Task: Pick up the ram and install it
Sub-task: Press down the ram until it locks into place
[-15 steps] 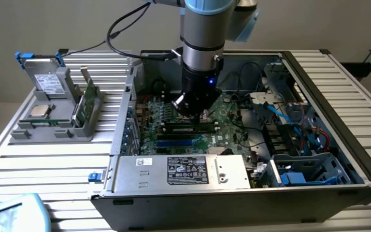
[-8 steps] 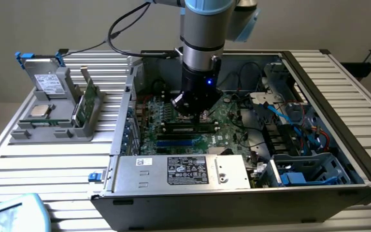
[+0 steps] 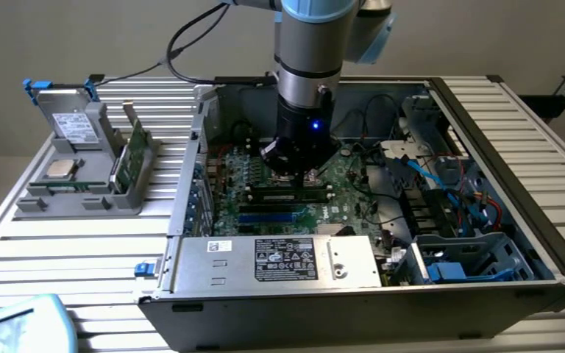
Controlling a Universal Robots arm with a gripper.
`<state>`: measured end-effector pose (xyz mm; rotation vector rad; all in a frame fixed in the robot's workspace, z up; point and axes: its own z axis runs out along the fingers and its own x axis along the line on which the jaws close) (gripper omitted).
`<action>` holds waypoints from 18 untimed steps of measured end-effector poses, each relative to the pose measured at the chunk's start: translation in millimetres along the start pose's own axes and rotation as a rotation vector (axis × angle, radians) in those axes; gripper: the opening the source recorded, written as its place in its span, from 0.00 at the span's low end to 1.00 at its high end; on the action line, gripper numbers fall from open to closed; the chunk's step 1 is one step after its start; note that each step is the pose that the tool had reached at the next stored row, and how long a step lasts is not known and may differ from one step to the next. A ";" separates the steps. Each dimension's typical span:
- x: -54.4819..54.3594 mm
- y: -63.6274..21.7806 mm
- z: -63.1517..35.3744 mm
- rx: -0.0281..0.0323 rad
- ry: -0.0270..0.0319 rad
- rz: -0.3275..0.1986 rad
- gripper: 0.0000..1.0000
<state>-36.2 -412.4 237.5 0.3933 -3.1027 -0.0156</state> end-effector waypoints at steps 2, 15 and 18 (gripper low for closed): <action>0.0 0.0 0.0 -0.0004 -0.0004 0.030 0.11; 0.0 0.0 0.0 -0.0034 -0.0028 0.222 0.11; 0.0 0.0 0.0 -0.0042 -0.0033 0.265 0.11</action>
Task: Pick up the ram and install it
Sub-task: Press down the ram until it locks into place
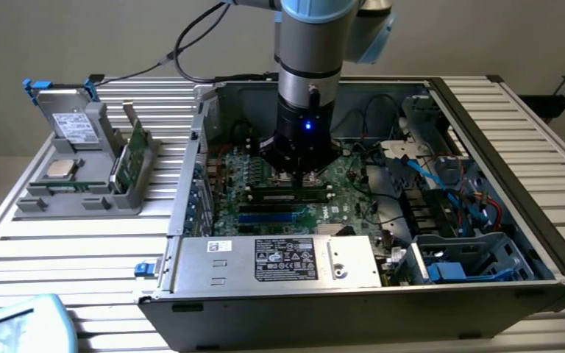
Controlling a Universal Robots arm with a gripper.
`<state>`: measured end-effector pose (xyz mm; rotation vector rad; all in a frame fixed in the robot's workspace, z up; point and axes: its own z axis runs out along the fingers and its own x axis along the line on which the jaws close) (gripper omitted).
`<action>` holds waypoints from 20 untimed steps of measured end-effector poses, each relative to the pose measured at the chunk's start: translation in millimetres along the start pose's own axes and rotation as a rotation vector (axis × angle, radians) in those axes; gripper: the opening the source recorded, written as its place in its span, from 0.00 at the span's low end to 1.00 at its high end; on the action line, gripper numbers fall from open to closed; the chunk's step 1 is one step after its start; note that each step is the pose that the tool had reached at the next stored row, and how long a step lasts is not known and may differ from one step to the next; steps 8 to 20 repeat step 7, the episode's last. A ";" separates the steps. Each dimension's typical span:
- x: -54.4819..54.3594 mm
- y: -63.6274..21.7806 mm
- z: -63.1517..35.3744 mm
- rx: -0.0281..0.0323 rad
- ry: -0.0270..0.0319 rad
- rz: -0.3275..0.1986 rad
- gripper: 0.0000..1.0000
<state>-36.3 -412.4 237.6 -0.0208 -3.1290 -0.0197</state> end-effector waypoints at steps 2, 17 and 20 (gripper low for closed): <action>0.1 0.0 0.0 -0.0016 -0.0001 0.011 0.11; 0.1 0.0 0.1 -0.0019 -0.0010 0.011 0.11; 0.1 0.0 0.1 -0.0019 -0.0010 0.011 0.11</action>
